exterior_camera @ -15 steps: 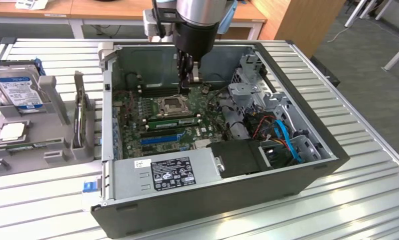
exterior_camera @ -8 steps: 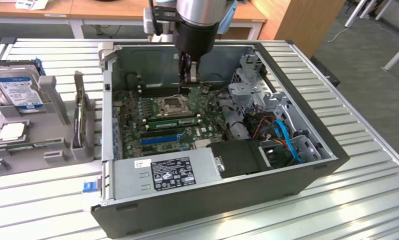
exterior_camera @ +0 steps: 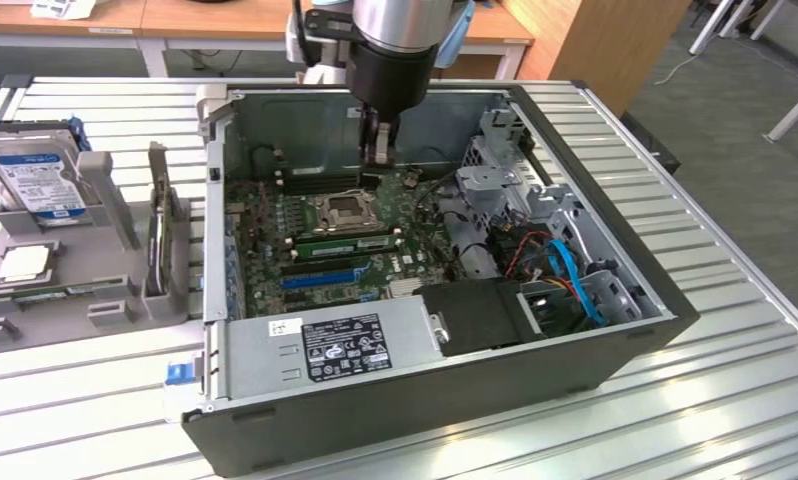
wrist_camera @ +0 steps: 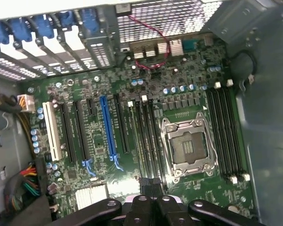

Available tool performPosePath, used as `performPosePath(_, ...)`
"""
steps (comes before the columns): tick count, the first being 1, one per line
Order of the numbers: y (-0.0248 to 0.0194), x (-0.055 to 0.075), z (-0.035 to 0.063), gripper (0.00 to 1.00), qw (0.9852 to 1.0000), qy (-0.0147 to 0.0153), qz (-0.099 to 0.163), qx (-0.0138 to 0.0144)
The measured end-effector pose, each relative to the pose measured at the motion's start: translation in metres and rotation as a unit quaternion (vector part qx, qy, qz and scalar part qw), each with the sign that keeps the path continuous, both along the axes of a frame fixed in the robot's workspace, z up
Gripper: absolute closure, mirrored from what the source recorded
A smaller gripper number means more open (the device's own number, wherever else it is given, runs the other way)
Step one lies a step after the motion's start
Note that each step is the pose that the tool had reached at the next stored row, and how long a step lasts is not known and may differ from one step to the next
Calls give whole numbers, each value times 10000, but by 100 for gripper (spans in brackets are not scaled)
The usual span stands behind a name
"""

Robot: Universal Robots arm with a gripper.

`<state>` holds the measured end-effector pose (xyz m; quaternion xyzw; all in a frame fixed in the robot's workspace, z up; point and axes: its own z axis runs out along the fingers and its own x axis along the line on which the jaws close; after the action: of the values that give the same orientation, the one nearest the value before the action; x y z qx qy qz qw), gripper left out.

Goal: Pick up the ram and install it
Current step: 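Press down the ram until it locks into place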

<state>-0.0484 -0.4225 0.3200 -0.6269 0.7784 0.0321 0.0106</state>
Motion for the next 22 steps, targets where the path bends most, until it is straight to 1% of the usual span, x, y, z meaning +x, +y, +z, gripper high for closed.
performPosePath(6, 0, 0, 0, 90, 9995, 0, -312, 0)
performPosePath(12, 0, 0, 0, 90, 9982, 0, -596, 0)
performPosePath(18, 0, 0, 0, 90, 9962, 0, -876, 0)
performPosePath(22, 0, 0, 0, 90, 9939, 0, -1107, 1)
